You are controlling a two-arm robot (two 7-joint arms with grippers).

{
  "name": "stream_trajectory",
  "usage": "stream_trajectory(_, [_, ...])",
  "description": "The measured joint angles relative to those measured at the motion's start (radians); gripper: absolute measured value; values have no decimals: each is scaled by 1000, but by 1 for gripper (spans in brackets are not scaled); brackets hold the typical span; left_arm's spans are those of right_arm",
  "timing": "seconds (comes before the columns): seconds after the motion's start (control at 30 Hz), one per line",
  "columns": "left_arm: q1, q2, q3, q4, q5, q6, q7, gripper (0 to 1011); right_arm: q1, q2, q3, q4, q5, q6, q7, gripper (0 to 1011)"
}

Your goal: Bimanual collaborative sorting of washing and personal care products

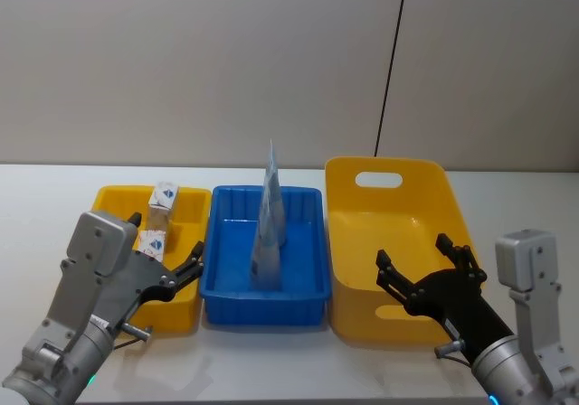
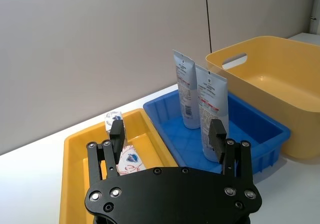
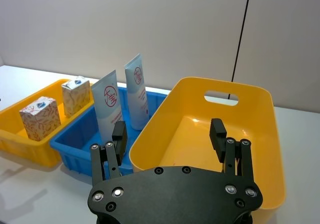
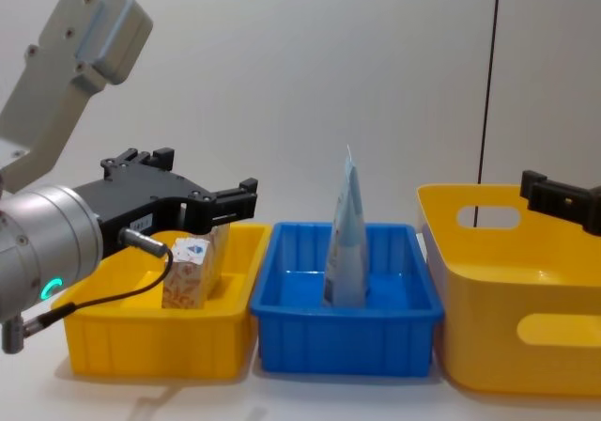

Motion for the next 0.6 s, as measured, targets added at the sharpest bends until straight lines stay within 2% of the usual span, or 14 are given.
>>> stream_trajectory(0.2, [-3,-1,1,0,4,9,0,1001,0,0,0,0,0,0,0,1000])
stream_trajectory(0.43, [-16,-6,11,-2,21,73,3,1001,0,0,0,0,0,0,0,1000])
stream_trajectory(0.6, [-23,-25,14,0,27,119,17,1001,0,0,0,0,0,0,0,1000])
